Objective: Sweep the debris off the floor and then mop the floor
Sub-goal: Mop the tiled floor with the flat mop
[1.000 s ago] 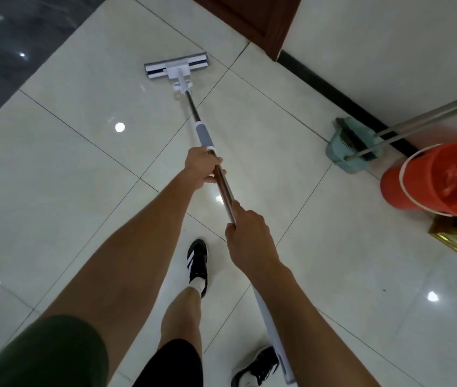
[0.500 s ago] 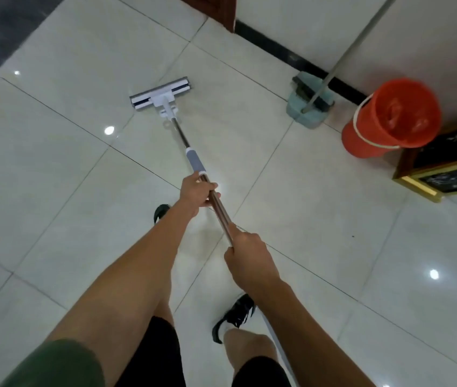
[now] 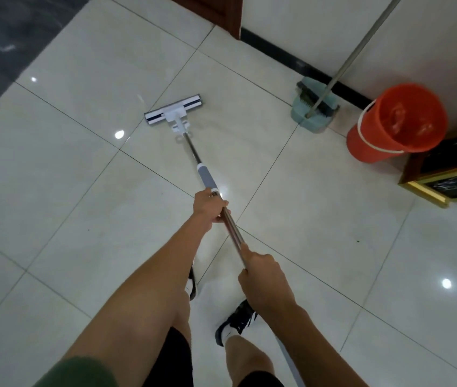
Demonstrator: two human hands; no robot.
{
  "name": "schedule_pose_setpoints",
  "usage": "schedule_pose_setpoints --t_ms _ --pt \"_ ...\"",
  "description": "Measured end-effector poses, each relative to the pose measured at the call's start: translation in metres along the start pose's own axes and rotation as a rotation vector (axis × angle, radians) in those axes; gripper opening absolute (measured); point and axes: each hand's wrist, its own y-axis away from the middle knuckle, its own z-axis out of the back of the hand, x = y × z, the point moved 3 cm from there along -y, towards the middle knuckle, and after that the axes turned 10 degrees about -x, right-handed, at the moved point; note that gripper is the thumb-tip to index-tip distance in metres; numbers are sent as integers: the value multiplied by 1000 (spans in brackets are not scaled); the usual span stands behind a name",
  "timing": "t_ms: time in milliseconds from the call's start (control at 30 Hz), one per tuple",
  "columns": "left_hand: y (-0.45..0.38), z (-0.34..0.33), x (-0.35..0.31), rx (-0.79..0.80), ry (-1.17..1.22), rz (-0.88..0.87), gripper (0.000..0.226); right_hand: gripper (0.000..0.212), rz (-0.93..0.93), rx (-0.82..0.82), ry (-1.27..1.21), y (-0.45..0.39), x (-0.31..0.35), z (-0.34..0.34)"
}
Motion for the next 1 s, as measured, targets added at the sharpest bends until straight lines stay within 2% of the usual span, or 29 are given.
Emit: schedule_pose_setpoints --t_ms 167,267,333,467,633,800,1000 --pt "-47 8 -36 -8 51 45 45 53 -14 -2 -15 -47 32 1" --pt "-87 20 -78 -15 61 107 28 55 -26 -8 -43 -91 62 7" --pt "-116 27 -108 -11 68 135 24 57 -20 -6 -45 -124 83 12" --pt "-162 47 -169 0 84 115 33 57 24 -28 -25 -194 124 22" --pt "-198 69 -224 -7 85 75 28 57 67 -30 -7 -254 159 32" --pt "-191 63 -225 -6 97 86 20 59 103 5 15 -254 148 44" --pt "-148 35 -170 -57 169 136 16 56 265 43 100 -214 89 61"
